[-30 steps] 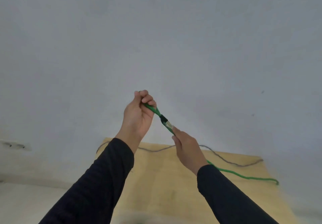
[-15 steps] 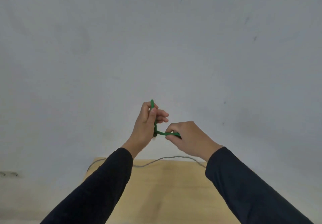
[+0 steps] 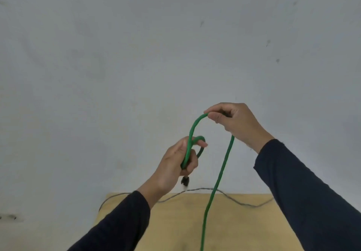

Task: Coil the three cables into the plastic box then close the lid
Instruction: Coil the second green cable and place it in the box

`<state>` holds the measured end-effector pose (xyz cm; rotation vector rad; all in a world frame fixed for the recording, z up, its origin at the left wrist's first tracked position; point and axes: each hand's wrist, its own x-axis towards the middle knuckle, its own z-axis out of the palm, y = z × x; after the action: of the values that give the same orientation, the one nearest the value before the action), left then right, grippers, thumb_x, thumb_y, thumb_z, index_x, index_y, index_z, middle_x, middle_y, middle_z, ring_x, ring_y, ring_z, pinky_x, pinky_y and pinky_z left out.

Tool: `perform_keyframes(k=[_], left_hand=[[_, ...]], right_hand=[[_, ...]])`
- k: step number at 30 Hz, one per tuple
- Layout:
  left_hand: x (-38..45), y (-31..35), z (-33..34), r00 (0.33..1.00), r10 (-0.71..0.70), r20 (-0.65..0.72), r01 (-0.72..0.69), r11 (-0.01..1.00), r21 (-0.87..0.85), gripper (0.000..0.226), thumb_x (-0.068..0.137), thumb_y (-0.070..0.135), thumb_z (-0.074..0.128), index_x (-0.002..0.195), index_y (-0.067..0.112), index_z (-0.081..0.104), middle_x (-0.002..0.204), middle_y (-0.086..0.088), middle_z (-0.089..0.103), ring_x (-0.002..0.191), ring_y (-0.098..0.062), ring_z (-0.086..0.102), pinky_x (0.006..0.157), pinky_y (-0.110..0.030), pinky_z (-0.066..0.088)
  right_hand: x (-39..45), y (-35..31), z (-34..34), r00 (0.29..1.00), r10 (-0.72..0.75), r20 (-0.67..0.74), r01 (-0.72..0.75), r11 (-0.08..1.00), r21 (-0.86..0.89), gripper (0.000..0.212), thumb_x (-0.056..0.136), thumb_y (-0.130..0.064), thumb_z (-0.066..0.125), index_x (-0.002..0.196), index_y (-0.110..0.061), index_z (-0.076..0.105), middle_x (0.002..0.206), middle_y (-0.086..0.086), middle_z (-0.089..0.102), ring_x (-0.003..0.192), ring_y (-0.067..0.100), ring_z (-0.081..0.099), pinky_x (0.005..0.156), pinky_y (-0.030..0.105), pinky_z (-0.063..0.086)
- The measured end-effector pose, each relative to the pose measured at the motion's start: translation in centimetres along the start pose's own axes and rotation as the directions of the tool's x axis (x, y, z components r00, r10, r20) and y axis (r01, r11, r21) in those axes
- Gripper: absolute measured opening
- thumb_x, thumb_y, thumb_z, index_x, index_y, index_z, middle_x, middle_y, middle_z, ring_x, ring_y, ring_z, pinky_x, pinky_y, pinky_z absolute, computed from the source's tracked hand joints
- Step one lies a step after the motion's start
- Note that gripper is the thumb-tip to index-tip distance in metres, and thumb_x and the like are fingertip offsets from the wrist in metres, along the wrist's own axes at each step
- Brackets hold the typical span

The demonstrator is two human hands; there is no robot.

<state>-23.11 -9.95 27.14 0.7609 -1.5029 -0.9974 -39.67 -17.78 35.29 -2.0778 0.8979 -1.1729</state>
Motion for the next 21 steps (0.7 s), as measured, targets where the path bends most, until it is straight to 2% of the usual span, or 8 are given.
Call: perform_keyframes(k=[3, 5, 7, 9, 12, 17, 19, 21], left_hand=[[1.5, 2.6, 0.3, 0.997, 0.014, -0.071, -0.032, 0.965, -0.259, 0.053, 0.093, 0.046, 0.021, 0.106, 0.016, 0.062, 0.049, 0.01, 0.03, 0.043, -0.006, 0.022, 0.044, -0.017, 0.022], [3.1, 4.2, -0.2, 0.989, 0.052, -0.138, -0.094, 0.944, -0.315, 0.054, 0.091, 0.047, 0.021, 0.11, 0.014, 0.06, 0.049, 0.011, 0.031, 0.043, -0.005, 0.022, 0.043, -0.015, 0.023], [4.9, 5.4, -1.2, 0.963, 0.119, -0.241, -0.185, 0.944, -0.272, 0.052, 0.096, 0.045, 0.018, 0.114, 0.014, 0.056, 0.051, 0.011, 0.033, 0.044, -0.005, 0.025, 0.045, -0.014, 0.028], [6.7, 6.1, -2.9, 0.919, 0.17, -0.355, -0.242, 0.956, -0.168, 0.046, 0.1, 0.04, 0.016, 0.119, 0.016, 0.05, 0.056, 0.011, 0.037, 0.047, -0.005, 0.029, 0.049, -0.015, 0.032], [8.3, 6.3, -5.6, 0.866, 0.218, -0.45, -0.18, 0.976, 0.126, 0.038, 0.101, 0.034, 0.02, 0.129, 0.02, 0.041, 0.067, 0.007, 0.042, 0.051, -0.004, 0.037, 0.056, -0.015, 0.038], [6.5, 2.4, -5.7, 0.972, 0.16, -0.172, -0.048, 0.852, 0.522, 0.033, 0.101, 0.03, 0.026, 0.129, 0.022, 0.042, 0.07, 0.003, 0.053, 0.056, -0.003, 0.048, 0.058, -0.011, 0.041], [5.0, 0.8, -5.1, 0.994, 0.098, -0.047, -0.056, 0.832, 0.551, 0.029, 0.1, 0.03, 0.027, 0.116, 0.025, 0.05, 0.066, 0.004, 0.056, 0.054, -0.009, 0.051, 0.057, -0.015, 0.042], [3.7, 0.1, -4.0, 1.0, 0.012, 0.024, -0.022, 0.89, 0.456, 0.036, 0.098, 0.035, 0.026, 0.108, 0.016, 0.056, 0.057, 0.005, 0.054, 0.046, -0.009, 0.044, 0.05, -0.018, 0.037]], right_hand=[[0.1, 1.6, 1.9, 0.995, 0.079, -0.053, -0.074, 0.994, 0.079, 0.016, 0.091, -0.03, 0.054, 0.088, -0.03, 0.071, 0.053, -0.017, 0.053, 0.046, -0.001, 0.043, 0.045, 0.014, 0.034], [0.0, 2.5, 3.9, 0.993, 0.115, -0.018, -0.113, 0.989, 0.091, 0.025, 0.095, -0.032, 0.046, 0.086, -0.04, 0.067, 0.058, -0.01, 0.048, 0.047, 0.004, 0.039, 0.045, 0.022, 0.032], [-0.4, 2.7, 6.0, 0.992, 0.114, 0.051, -0.116, 0.993, 0.025, 0.026, 0.097, -0.034, 0.039, 0.095, -0.04, 0.064, 0.06, -0.005, 0.047, 0.049, 0.009, 0.04, 0.048, 0.024, 0.034], [-0.9, 2.7, 7.5, 0.984, 0.093, 0.152, -0.075, 0.99, -0.118, 0.029, 0.097, -0.035, 0.036, 0.109, -0.024, 0.061, 0.063, -0.006, 0.049, 0.055, 0.013, 0.045, 0.055, 0.027, 0.037], [-1.7, 2.0, 8.6, 0.942, 0.084, 0.324, -0.01, 0.974, -0.226, 0.029, 0.097, -0.032, 0.038, 0.116, -0.019, 0.056, 0.065, -0.007, 0.05, 0.057, 0.013, 0.046, 0.057, 0.023, 0.039], [-0.2, -0.8, 6.1, 0.92, -0.063, 0.387, 0.193, 0.932, -0.307, 0.021, 0.091, -0.028, 0.055, 0.085, -0.009, 0.064, 0.059, -0.006, 0.051, 0.051, 0.003, 0.045, 0.052, 0.017, 0.035], [1.1, -1.3, 3.8, 0.94, -0.068, 0.335, 0.171, 0.942, -0.288, 0.014, 0.082, -0.026, 0.067, 0.079, -0.013, 0.068, 0.057, -0.007, 0.056, 0.051, -0.001, 0.05, 0.054, 0.014, 0.037], [2.0, -1.0, 1.7, 0.937, -0.048, 0.345, 0.122, 0.972, -0.198, 0.008, 0.076, -0.023, 0.074, 0.075, -0.017, 0.07, 0.067, 0.002, 0.067, 0.063, 0.009, 0.06, 0.065, 0.025, 0.048]])
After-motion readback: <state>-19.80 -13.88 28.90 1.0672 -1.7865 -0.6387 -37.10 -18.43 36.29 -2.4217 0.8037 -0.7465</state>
